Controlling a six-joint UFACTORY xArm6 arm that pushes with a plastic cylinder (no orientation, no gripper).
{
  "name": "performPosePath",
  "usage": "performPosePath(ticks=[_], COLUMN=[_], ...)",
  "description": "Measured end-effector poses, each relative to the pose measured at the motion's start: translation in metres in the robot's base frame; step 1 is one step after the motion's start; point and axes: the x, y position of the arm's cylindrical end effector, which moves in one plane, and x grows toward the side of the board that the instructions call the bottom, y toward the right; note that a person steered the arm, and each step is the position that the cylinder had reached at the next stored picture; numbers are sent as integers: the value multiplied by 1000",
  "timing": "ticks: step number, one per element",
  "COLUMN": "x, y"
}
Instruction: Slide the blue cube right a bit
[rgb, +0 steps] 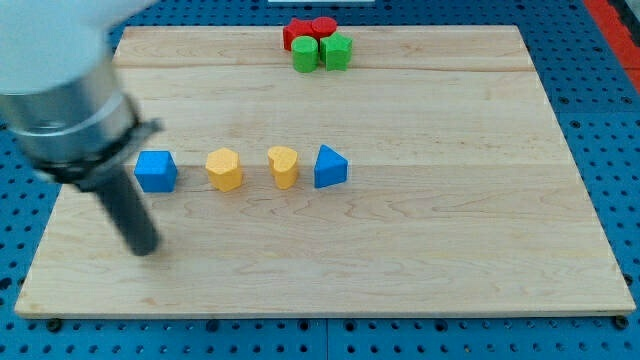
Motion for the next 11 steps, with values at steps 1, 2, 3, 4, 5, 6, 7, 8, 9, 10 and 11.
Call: performPosePath(ticks=[1,2,3,4,5,6,7,8,9,10,11], x=[-24,-58,-78,-82,-82,-82,-82,-85,-87,-88,-88], y=[-69,-83,-66,-52,-48,-42,-35,-33,-29,-21,-12])
